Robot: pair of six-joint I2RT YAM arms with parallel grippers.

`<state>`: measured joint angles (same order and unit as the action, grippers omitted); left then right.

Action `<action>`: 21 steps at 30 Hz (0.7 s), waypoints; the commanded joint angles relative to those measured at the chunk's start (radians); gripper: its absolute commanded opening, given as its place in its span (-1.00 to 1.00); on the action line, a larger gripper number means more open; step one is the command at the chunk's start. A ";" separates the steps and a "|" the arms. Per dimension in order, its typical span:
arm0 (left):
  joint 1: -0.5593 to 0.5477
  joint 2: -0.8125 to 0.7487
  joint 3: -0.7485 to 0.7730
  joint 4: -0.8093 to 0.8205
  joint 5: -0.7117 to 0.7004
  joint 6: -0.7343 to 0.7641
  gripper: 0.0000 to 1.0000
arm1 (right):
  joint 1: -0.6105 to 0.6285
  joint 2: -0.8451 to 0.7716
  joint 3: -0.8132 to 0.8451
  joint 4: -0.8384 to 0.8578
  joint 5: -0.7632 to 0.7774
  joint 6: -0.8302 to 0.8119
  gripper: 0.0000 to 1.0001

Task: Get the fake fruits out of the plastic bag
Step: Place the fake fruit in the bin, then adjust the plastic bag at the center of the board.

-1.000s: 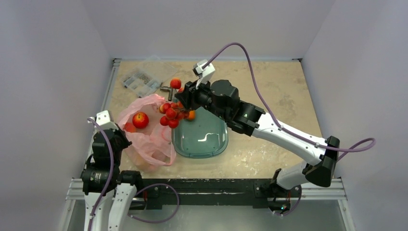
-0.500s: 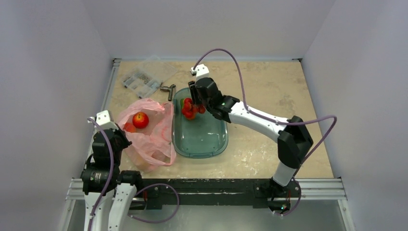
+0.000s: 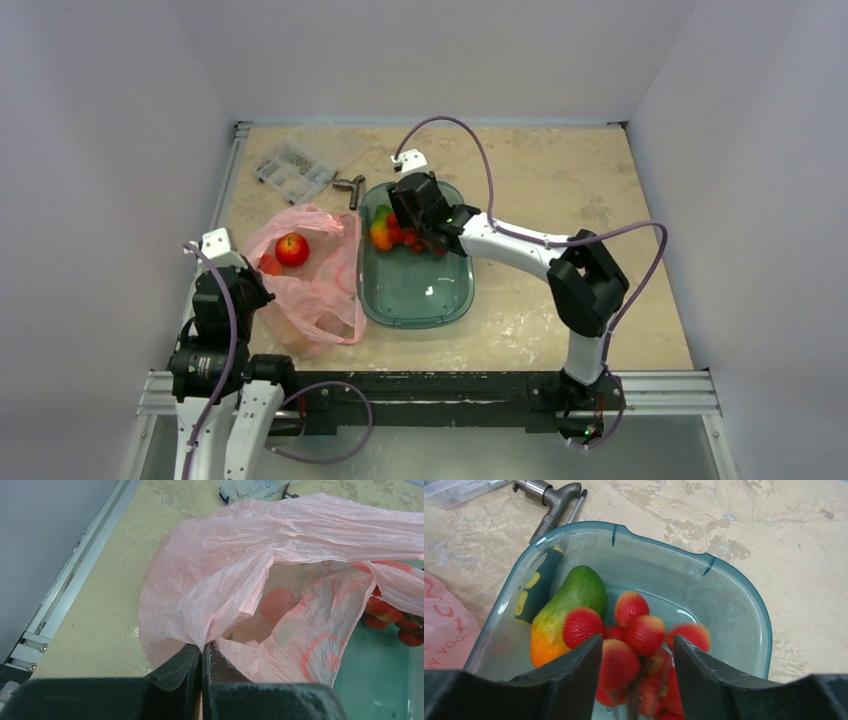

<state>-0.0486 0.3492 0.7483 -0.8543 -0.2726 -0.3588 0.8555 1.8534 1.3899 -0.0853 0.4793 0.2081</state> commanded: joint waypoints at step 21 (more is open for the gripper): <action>-0.005 0.009 0.016 0.034 0.033 -0.006 -1.00 | 0.237 -0.233 -0.300 0.433 -0.476 0.208 -0.04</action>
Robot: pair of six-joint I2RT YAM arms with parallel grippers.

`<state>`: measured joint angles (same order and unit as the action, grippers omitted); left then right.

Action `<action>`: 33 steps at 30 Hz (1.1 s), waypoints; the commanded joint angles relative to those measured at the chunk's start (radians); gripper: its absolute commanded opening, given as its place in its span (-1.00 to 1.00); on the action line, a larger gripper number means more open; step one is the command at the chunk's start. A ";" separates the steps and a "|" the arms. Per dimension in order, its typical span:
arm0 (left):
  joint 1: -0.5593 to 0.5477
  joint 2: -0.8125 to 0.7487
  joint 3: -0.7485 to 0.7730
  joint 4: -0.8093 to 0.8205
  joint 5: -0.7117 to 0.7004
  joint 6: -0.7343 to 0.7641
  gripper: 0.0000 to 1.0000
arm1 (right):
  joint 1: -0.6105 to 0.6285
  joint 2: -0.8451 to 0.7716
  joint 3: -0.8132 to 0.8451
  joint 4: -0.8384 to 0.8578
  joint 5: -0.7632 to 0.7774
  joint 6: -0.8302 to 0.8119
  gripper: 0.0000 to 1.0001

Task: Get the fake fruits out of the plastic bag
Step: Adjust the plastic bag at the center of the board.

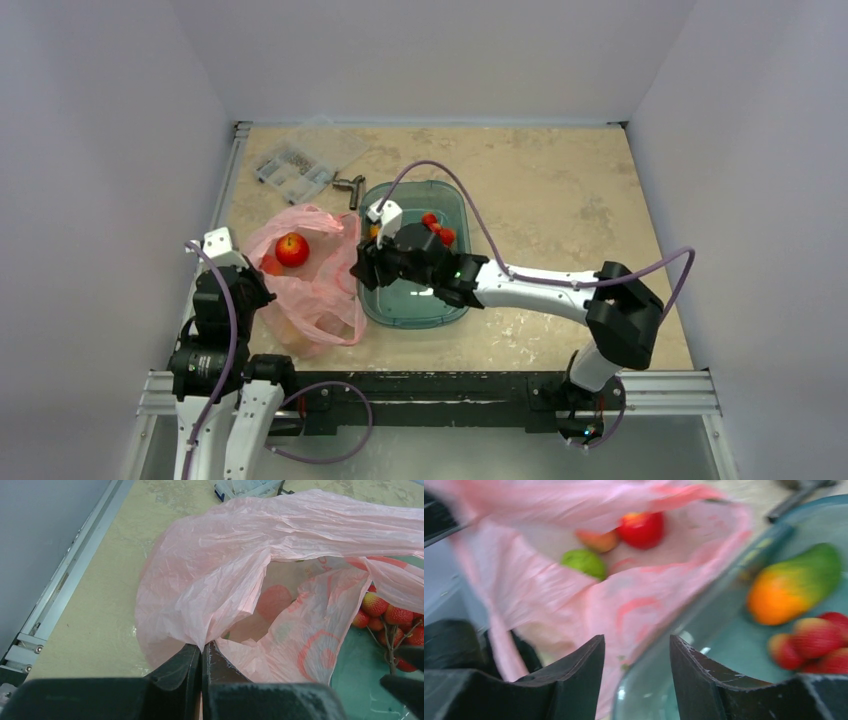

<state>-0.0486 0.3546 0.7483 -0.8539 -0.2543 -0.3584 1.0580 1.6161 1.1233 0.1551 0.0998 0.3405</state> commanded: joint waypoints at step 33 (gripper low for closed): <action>-0.010 0.031 -0.003 0.107 0.182 0.021 -1.00 | 0.089 0.542 0.483 -0.040 -0.337 0.031 0.77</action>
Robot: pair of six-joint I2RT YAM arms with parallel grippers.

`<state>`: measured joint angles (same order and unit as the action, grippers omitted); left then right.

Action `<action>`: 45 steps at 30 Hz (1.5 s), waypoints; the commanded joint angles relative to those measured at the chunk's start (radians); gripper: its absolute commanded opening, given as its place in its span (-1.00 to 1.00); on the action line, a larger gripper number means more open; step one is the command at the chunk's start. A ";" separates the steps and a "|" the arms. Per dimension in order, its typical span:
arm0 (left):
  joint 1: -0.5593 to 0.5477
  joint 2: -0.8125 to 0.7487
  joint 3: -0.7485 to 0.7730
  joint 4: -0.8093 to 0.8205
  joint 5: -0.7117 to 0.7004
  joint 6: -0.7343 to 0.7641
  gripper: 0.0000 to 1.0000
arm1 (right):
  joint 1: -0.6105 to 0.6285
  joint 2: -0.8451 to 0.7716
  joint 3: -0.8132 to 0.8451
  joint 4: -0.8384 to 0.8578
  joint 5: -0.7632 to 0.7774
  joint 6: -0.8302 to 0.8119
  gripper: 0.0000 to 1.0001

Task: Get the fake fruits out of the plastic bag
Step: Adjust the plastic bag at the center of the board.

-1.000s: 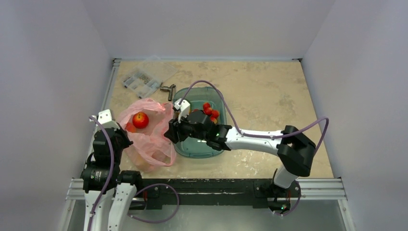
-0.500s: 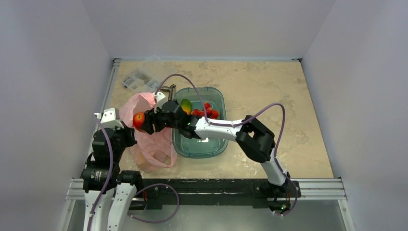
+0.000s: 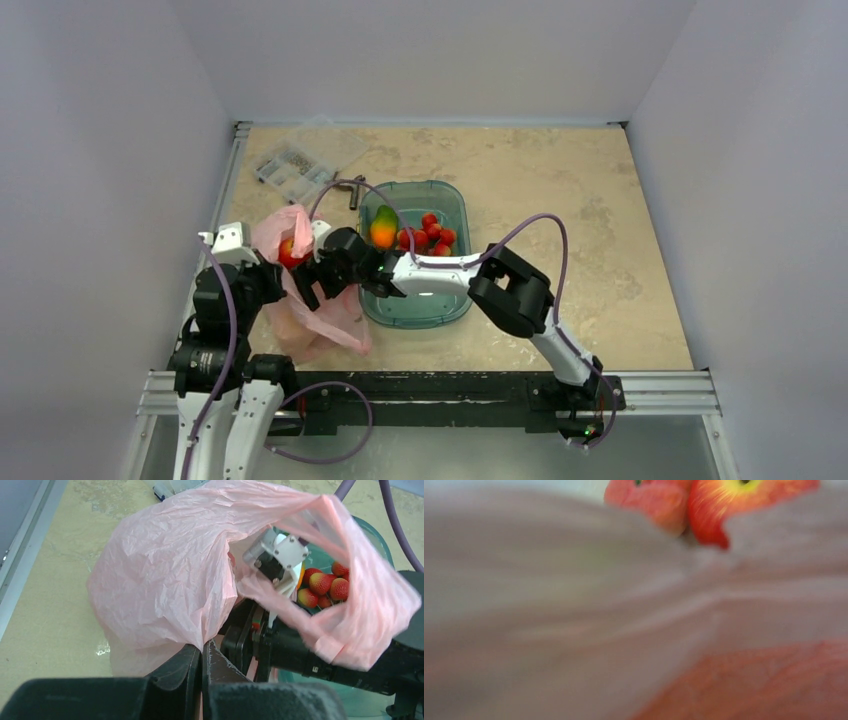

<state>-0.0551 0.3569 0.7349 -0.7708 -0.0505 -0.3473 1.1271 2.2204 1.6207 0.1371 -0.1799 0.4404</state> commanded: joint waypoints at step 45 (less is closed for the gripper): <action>-0.003 0.139 0.049 -0.061 -0.051 0.030 -1.00 | 0.003 -0.249 -0.185 0.161 0.317 0.135 -0.20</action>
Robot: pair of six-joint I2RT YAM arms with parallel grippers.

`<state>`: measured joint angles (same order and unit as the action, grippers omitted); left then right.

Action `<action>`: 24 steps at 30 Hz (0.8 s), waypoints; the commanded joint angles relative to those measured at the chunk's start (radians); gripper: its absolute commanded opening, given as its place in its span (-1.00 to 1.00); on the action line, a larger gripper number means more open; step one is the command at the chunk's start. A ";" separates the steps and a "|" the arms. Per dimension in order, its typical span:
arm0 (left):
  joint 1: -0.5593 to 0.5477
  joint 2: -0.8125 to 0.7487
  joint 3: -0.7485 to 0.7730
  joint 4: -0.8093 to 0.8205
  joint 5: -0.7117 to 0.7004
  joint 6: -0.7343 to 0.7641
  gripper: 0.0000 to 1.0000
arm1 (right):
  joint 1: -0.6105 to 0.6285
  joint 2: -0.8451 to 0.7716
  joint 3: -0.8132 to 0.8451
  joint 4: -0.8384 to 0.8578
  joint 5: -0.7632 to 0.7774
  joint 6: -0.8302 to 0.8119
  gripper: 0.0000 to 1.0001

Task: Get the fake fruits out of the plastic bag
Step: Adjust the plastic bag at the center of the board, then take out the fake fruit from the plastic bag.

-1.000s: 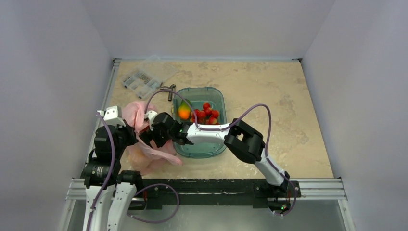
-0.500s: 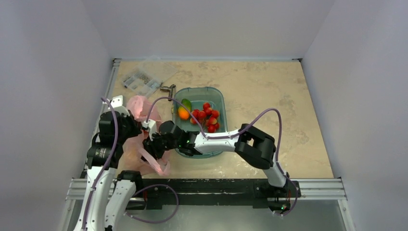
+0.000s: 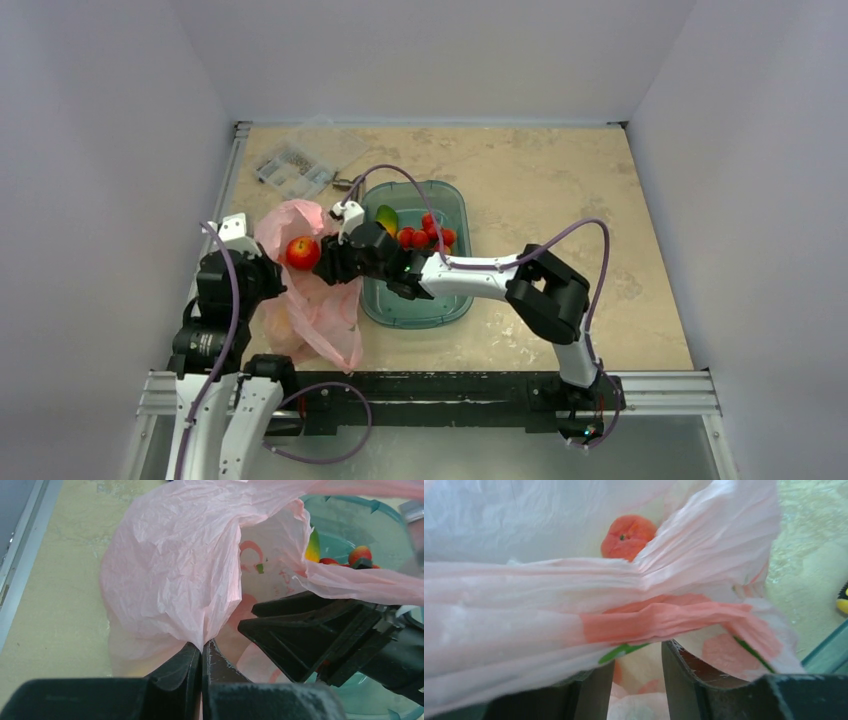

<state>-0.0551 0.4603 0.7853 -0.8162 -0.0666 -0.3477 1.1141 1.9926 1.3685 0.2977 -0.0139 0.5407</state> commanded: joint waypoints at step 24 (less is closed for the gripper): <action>-0.006 0.070 -0.014 0.012 0.026 0.033 -1.00 | 0.026 0.400 0.529 -0.030 0.332 -0.096 0.98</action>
<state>-0.0555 0.5247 0.7738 -0.8314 -0.0555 -0.3286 1.1324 2.3528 1.8019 0.2394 0.2764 0.4976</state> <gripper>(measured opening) 0.006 0.987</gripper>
